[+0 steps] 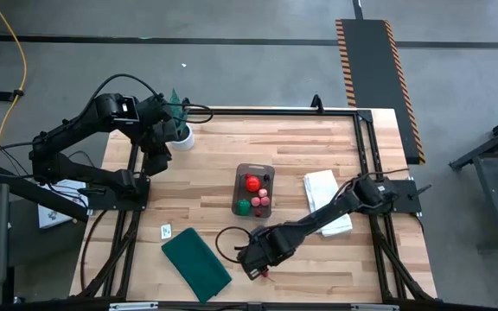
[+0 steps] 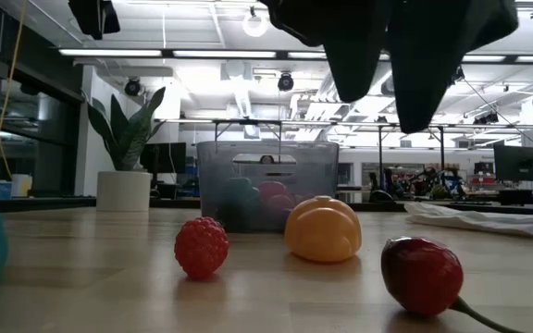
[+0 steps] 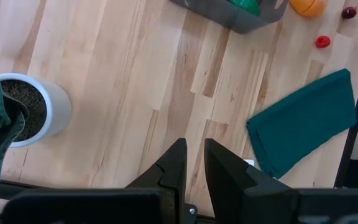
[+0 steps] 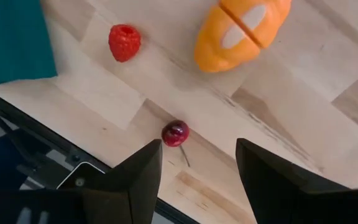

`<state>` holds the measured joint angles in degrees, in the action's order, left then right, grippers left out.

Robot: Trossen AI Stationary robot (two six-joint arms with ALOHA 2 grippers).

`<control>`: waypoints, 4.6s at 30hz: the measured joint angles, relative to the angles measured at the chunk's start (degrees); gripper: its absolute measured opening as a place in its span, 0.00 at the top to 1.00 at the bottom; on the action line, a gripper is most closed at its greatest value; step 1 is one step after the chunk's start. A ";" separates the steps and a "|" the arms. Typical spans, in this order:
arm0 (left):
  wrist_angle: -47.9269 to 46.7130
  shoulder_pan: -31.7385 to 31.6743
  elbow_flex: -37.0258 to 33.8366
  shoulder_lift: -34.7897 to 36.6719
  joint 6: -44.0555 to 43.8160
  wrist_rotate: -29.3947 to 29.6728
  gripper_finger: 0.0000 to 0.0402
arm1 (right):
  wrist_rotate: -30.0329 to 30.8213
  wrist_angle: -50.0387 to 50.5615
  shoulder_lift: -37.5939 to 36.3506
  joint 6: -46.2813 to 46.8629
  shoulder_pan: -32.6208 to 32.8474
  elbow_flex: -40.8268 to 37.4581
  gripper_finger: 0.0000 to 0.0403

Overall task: Pick and placing Produce into tupperware
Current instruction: Put the red cherry into the transparent black bin

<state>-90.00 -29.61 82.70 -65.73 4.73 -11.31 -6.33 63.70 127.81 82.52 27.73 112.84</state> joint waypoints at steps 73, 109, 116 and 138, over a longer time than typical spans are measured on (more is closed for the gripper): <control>-0.02 0.02 0.02 0.00 8.35 -20.39 0.89 | -2.98 -8.14 7.07 14.96 2.30 -0.50 0.56; -0.02 0.02 0.02 0.00 7.44 -20.39 0.89 | -1.31 -11.01 8.41 16.24 3.03 -0.39 0.61; -0.02 0.02 0.02 -0.01 7.43 -20.39 0.89 | -1.31 -10.82 8.41 16.26 3.03 -0.39 0.63; -0.02 0.02 0.00 -0.02 7.43 -20.39 0.89 | -1.31 -9.52 8.48 15.13 2.91 1.30 0.81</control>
<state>-90.02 -29.58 82.70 -65.76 12.16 -31.70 -7.64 54.18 136.29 97.65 30.65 114.14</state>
